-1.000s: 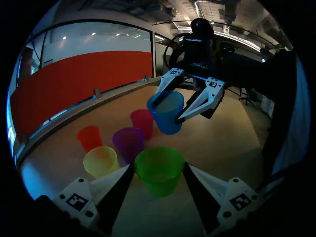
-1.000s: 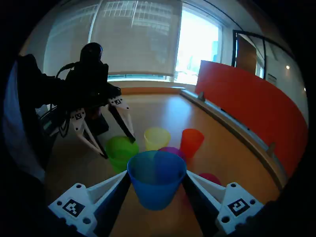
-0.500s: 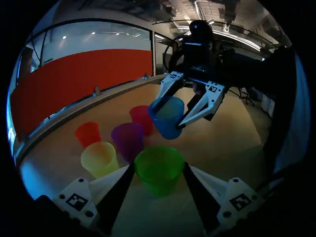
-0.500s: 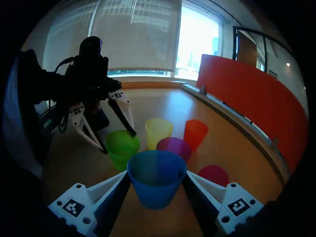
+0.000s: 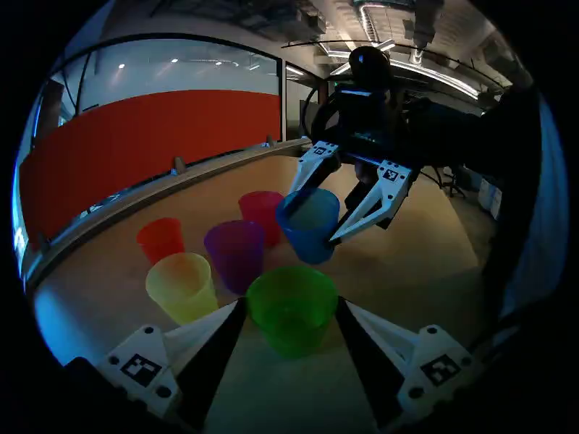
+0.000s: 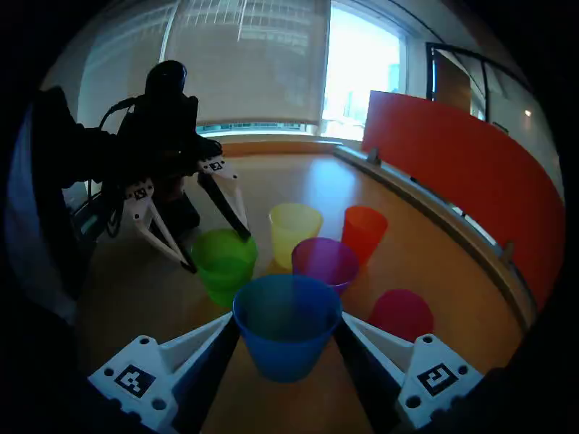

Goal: Pour water

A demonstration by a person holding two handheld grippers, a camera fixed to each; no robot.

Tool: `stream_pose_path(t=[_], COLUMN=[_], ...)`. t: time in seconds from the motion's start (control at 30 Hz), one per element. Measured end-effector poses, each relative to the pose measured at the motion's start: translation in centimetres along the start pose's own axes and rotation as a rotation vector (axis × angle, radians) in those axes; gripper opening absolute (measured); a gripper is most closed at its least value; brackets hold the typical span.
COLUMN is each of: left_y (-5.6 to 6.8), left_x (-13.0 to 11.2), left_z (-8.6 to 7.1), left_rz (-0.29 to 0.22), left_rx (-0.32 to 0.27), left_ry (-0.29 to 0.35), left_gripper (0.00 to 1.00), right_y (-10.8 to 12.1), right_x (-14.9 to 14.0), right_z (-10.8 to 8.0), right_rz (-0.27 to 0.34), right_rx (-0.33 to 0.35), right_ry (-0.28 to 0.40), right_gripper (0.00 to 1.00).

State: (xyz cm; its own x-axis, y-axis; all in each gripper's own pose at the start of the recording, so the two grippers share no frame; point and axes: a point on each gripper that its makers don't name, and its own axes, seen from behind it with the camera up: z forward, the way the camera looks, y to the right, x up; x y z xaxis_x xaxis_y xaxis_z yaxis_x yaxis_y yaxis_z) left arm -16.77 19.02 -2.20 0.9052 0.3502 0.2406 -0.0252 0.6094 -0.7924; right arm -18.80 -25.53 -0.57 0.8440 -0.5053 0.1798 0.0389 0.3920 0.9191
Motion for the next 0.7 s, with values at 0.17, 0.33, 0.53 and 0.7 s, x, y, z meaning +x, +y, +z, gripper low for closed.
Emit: stream_pose_path(t=[0.17,0.33,0.53,0.7], left_y=[0.03,0.03,-0.11,-0.09], left_x=[-0.23,-0.27,-0.26,-0.27], left_z=[-0.12,-0.11,-0.2,-0.19], left_rz=[-0.001,0.0,-0.013,-0.02], left_rx=[-0.006,-0.012,-0.019,-0.022], left_ry=[0.001,-0.004,-0.01,-0.011], left_gripper=[0.89,0.89,0.89,0.89], right_y=[-0.23,-0.28,-0.4,-0.55], right_x=[-0.36,-0.4,-0.49,-0.62], right_z=[0.36,0.61,0.72,0.88], right_rz=[0.002,0.01,0.012,0.012], right_rx=[0.004,0.006,0.007,0.01], right_ry=[-0.01,-0.012,-0.013,-0.014], right_gripper=[0.9,0.9,0.9,0.9])
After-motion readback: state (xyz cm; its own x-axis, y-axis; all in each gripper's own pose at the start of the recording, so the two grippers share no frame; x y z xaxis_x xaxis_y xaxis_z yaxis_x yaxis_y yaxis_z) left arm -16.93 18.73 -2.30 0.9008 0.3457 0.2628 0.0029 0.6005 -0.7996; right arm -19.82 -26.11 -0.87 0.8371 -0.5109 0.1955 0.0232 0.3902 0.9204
